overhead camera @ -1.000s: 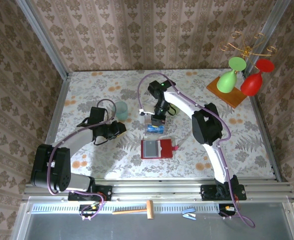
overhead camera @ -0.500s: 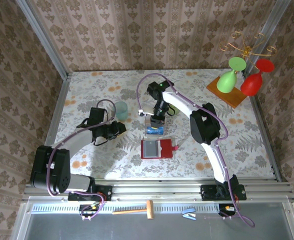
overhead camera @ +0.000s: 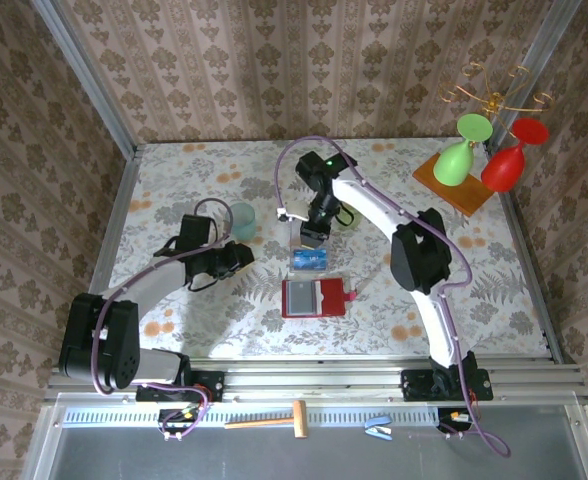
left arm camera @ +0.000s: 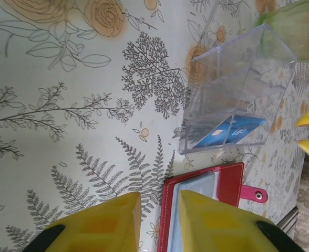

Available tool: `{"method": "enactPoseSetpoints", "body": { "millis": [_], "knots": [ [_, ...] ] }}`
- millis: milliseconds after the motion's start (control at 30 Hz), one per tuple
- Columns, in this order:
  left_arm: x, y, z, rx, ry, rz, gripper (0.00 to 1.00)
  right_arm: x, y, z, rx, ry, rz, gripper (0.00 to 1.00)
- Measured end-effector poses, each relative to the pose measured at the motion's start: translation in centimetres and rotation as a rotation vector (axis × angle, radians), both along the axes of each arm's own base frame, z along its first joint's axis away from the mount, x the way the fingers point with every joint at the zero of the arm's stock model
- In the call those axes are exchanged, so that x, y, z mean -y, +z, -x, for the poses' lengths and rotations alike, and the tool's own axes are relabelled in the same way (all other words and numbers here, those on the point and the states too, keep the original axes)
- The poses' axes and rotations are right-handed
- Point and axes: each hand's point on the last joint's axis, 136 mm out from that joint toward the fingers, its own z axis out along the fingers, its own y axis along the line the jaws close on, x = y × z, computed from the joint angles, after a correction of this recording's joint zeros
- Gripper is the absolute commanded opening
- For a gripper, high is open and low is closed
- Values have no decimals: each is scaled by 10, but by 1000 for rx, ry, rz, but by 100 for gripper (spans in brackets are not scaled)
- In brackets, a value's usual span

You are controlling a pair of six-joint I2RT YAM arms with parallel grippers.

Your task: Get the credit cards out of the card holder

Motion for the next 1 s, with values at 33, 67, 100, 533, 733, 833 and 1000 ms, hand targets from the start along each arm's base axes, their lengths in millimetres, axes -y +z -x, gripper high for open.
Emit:
{"method": "enactPoseSetpoints", "body": {
  "millis": [33, 67, 100, 533, 733, 833, 1000],
  "knots": [
    [2, 1, 0, 3, -5, 3, 27, 0, 6, 1, 13, -17, -11, 23],
    [5, 2, 1, 6, -9, 6, 27, 1, 10, 2, 24, -36, -21, 23],
    [7, 2, 1, 9, -13, 8, 27, 1, 13, 2, 32, -55, -32, 23],
    [42, -4, 13, 4, -85, 15, 25, 9, 11, 22, 43, -529, -189, 28],
    [62, -10, 31, -2, -130, 20, 23, 18, 6, 37, -14, -793, -267, 29],
    [67, -20, 44, -25, -145, 15, 22, 22, -2, 46, -73, -917, -306, 30],
    [70, -33, 60, -51, -151, 3, 22, 28, -22, 62, -180, -1078, -324, 29]
  ]
}}
